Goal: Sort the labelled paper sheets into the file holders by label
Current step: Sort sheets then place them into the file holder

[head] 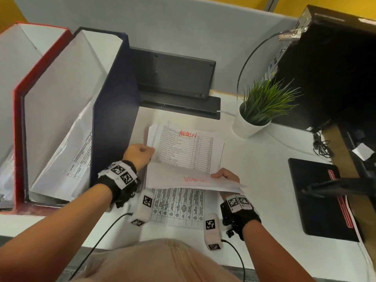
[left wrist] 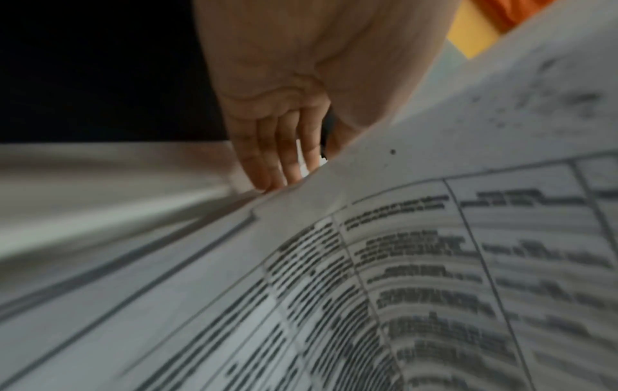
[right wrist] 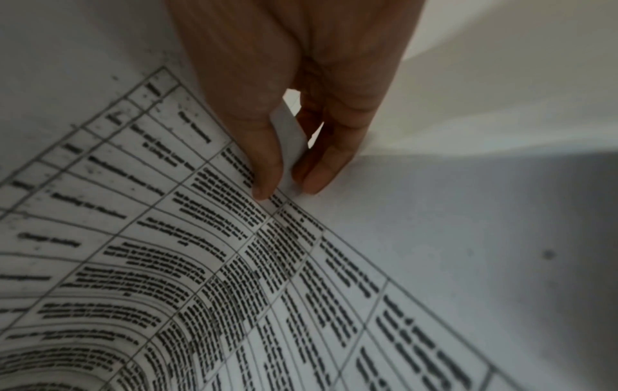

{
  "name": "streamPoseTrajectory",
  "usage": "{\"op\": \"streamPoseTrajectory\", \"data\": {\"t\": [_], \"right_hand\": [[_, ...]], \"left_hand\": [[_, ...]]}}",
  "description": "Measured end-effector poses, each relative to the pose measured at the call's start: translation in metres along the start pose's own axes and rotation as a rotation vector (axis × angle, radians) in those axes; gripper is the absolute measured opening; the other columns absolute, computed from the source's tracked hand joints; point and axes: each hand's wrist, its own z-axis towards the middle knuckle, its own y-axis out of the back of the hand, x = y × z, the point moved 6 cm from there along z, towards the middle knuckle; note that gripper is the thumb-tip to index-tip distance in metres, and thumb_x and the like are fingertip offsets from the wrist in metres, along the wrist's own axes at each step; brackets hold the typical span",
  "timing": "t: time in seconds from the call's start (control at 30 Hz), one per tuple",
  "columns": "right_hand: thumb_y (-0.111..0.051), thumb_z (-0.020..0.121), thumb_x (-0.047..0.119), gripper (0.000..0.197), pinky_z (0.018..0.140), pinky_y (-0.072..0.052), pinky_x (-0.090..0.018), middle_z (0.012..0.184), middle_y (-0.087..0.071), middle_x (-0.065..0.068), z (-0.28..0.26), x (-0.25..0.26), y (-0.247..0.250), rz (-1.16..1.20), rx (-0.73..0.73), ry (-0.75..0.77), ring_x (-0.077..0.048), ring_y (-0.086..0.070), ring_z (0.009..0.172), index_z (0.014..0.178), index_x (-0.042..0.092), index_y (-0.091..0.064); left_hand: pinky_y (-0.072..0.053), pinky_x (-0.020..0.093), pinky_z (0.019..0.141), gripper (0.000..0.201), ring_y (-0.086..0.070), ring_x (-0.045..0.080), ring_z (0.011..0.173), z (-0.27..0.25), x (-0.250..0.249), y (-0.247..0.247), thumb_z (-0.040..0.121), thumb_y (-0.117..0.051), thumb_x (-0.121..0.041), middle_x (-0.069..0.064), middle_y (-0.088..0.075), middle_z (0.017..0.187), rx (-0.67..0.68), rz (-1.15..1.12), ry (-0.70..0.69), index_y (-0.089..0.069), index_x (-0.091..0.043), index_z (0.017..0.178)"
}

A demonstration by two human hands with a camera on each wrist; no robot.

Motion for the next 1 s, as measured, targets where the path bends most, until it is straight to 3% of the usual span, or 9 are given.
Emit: {"op": "streamPoseTrajectory", "data": {"t": [0.13, 0.23, 0.37, 0.47, 0.53, 0.67, 0.77, 0.87, 1.0], "right_hand": [[-0.042, 0.073, -0.026, 0.033, 0.036, -0.043, -0.013, 0.043, -0.057, 0.0, -0.004, -0.004, -0.007, 0.067, 0.023, 0.047, -0.005, -0.056, 0.038, 0.062, 0.005, -0.047], [-0.048, 0.074, -0.024, 0.031, 0.039, -0.043, -0.012, 0.056, -0.056, -0.007, -0.003, -0.001, -0.004, -0.015, -0.003, 0.076, -0.007, -0.058, 0.045, 0.062, 0.005, -0.053], [-0.047, 0.081, -0.014, 0.027, 0.035, -0.042, -0.013, 0.042, -0.06, 0.001, -0.001, -0.003, -0.005, 0.009, 0.043, -0.051, -0.011, -0.06, 0.04, 0.07, 0.008, -0.057], [-0.047, 0.074, -0.02, 0.041, 0.05, -0.047, -0.022, 0.056, -0.051, -0.009, 0.0, -0.005, -0.002, 0.089, -0.03, 0.046, -0.024, -0.052, 0.053, 0.042, 0.005, -0.055], [-0.045, 0.072, -0.022, 0.048, 0.046, -0.046, -0.021, 0.05, -0.05, -0.007, 0.0, -0.009, 0.0, 0.167, -0.033, 0.03, -0.019, -0.052, 0.045, 0.034, 0.007, -0.052], [-0.045, 0.078, -0.022, 0.036, 0.045, -0.043, -0.015, 0.059, -0.052, -0.013, 0.002, -0.002, 0.005, -0.029, -0.049, 0.132, -0.019, -0.052, 0.056, 0.055, 0.005, -0.048], [-0.071, 0.073, -0.008, 0.018, 0.059, -0.047, -0.01, 0.083, -0.059, -0.013, 0.003, -0.003, 0.003, -0.237, -0.074, 0.196, -0.021, -0.055, 0.071, 0.082, -0.005, -0.056], [-0.078, 0.063, -0.011, 0.054, 0.071, -0.059, -0.034, 0.097, -0.061, -0.015, -0.001, 0.001, 0.002, -0.184, -0.06, 0.265, -0.025, -0.062, 0.084, 0.107, 0.004, -0.05], [-0.075, 0.067, -0.011, 0.051, 0.063, -0.057, -0.021, 0.098, -0.064, -0.012, -0.001, -0.001, -0.002, -0.194, -0.01, 0.229, -0.019, -0.061, 0.083, 0.112, 0.004, -0.054]], "left_hand": [[-0.046, 0.021, 0.062, 0.027, -0.056, 0.013, 0.059, 0.006, -0.003, -0.004, 0.071, -0.08, -0.027, 0.002, -0.061, 0.063, 0.05, 0.08, 0.069, -0.062, -0.01, 0.06], [-0.044, 0.021, 0.063, 0.02, -0.057, 0.012, 0.065, 0.008, -0.005, -0.006, 0.067, -0.083, -0.022, 0.001, -0.065, 0.072, 0.014, 0.18, 0.035, -0.068, -0.009, 0.066], [-0.042, 0.021, 0.072, 0.017, -0.057, 0.015, 0.075, 0.008, -0.006, -0.008, 0.076, -0.076, -0.018, 0.004, -0.064, 0.08, -0.008, 0.215, -0.021, -0.072, -0.002, 0.08], [-0.044, 0.023, 0.071, 0.016, -0.057, 0.019, 0.075, 0.005, -0.006, -0.009, 0.083, -0.067, -0.018, 0.003, -0.063, 0.073, 0.003, 0.268, -0.102, -0.07, -0.009, 0.071], [-0.044, 0.021, 0.068, 0.017, -0.058, 0.016, 0.069, 0.0, -0.008, -0.01, 0.085, -0.064, -0.015, -0.001, -0.061, 0.069, -0.025, 0.23, -0.19, -0.067, -0.015, 0.068], [-0.042, 0.011, 0.057, 0.014, -0.057, 0.001, 0.062, -0.014, -0.009, -0.006, 0.081, -0.066, -0.011, -0.011, -0.062, 0.068, -0.087, 0.039, -0.302, -0.065, -0.024, 0.075], [-0.049, 0.023, 0.064, 0.012, -0.059, 0.011, 0.063, -0.015, -0.001, -0.007, 0.082, -0.062, -0.002, 0.001, -0.065, 0.071, -0.008, -0.139, -0.233, -0.064, -0.011, 0.074], [-0.051, 0.028, 0.067, 0.01, -0.059, 0.013, 0.068, -0.019, 0.002, -0.006, 0.082, -0.057, 0.005, 0.008, -0.065, 0.073, 0.057, -0.239, -0.202, -0.062, -0.001, 0.076], [-0.044, 0.026, 0.064, 0.034, -0.053, 0.017, 0.068, -0.019, 0.004, -0.007, 0.081, -0.048, 0.012, 0.009, -0.056, 0.067, 0.11, -0.249, -0.158, -0.051, -0.012, 0.057]]}}
